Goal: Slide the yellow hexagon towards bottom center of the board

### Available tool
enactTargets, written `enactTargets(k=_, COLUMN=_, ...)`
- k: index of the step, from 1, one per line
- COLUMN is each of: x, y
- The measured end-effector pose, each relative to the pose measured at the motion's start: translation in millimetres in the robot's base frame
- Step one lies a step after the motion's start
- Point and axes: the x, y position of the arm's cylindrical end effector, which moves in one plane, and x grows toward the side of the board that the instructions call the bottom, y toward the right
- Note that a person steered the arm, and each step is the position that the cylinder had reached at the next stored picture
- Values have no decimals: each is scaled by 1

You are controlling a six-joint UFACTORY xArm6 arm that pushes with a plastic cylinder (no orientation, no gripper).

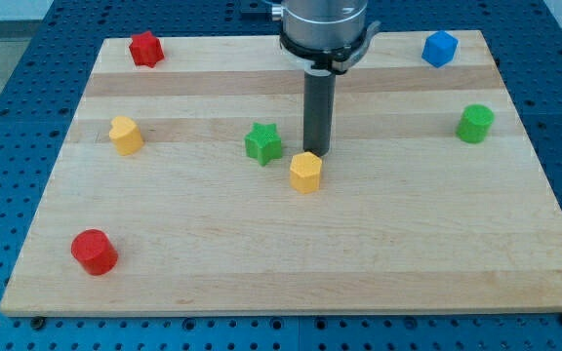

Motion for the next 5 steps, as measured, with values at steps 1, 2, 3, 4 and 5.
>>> enactTargets(k=1, x=0, y=-12)
enactTargets(k=2, x=3, y=-19)
enactTargets(k=3, x=19, y=-26)
enactTargets(k=4, x=35, y=-27)
enactTargets(k=5, x=37, y=-26)
